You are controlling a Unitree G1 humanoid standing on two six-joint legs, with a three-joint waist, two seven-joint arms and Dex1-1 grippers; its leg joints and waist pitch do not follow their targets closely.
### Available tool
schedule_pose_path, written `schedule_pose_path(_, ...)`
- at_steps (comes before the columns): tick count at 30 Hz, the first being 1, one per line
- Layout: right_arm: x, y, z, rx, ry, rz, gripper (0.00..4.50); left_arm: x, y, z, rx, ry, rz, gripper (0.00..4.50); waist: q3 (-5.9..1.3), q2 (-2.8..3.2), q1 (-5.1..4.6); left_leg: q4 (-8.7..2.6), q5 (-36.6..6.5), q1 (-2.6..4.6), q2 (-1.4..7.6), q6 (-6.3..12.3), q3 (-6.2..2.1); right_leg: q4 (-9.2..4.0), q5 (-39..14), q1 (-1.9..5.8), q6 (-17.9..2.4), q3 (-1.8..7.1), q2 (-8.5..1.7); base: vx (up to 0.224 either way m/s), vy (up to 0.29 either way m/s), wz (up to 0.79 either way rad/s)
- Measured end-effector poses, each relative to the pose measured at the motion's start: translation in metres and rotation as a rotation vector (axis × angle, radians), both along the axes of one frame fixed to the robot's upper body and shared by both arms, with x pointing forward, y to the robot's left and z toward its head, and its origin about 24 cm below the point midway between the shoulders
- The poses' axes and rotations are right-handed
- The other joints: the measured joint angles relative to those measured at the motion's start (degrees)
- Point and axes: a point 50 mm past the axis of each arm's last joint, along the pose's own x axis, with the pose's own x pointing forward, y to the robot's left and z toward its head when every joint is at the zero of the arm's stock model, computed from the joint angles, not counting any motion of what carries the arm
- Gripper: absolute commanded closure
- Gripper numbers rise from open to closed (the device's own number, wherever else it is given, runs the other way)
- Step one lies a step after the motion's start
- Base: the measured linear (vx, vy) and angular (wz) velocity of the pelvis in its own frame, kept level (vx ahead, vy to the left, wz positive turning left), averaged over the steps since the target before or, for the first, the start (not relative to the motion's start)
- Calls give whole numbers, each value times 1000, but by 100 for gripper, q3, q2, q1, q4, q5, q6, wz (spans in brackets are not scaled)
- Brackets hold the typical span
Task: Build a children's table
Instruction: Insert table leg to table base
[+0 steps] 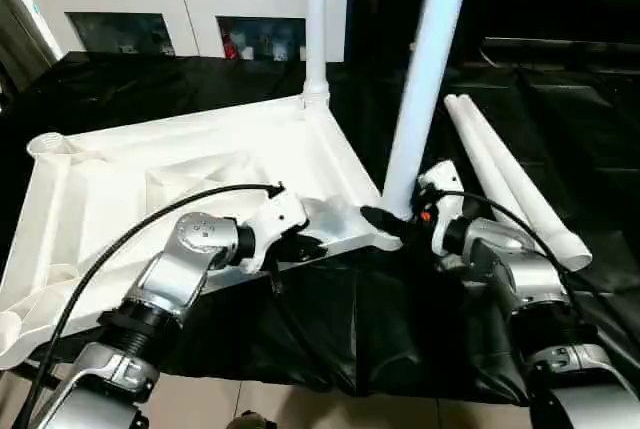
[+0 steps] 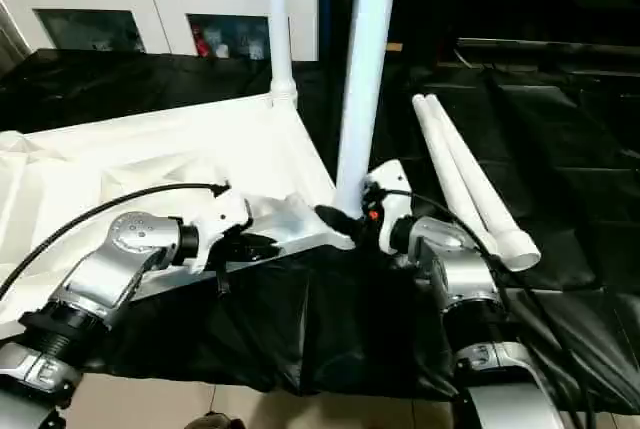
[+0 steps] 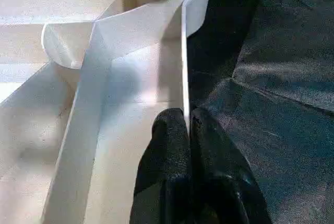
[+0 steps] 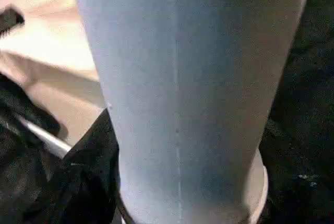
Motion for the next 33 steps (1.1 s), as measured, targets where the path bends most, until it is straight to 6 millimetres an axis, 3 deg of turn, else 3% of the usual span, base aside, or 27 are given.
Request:
schedule_pose_path(7,-2,-2,0,-39,-20,68,176,-1,2,0,4,4,-17,450,-4,-21,5,0,0,1,0,0,0,1,0,1,0,0,0,0,0,0)
schedule_pose_path(17,-8,-7,-11,-6,-30,154,176,-4,10,-2,24,6,-84,450,-53,-114,24,1,0,13,1,0,2,2,0,9,0,2,0,0,0,0)
schedule_pose_path(33,-11,-10,-22,150,-37,68,177,-2,10,-4,18,-5,-89,450,-52,-109,27,-4,0,32,0,-1,3,14,1,20,-1,7,0,0,0,0)
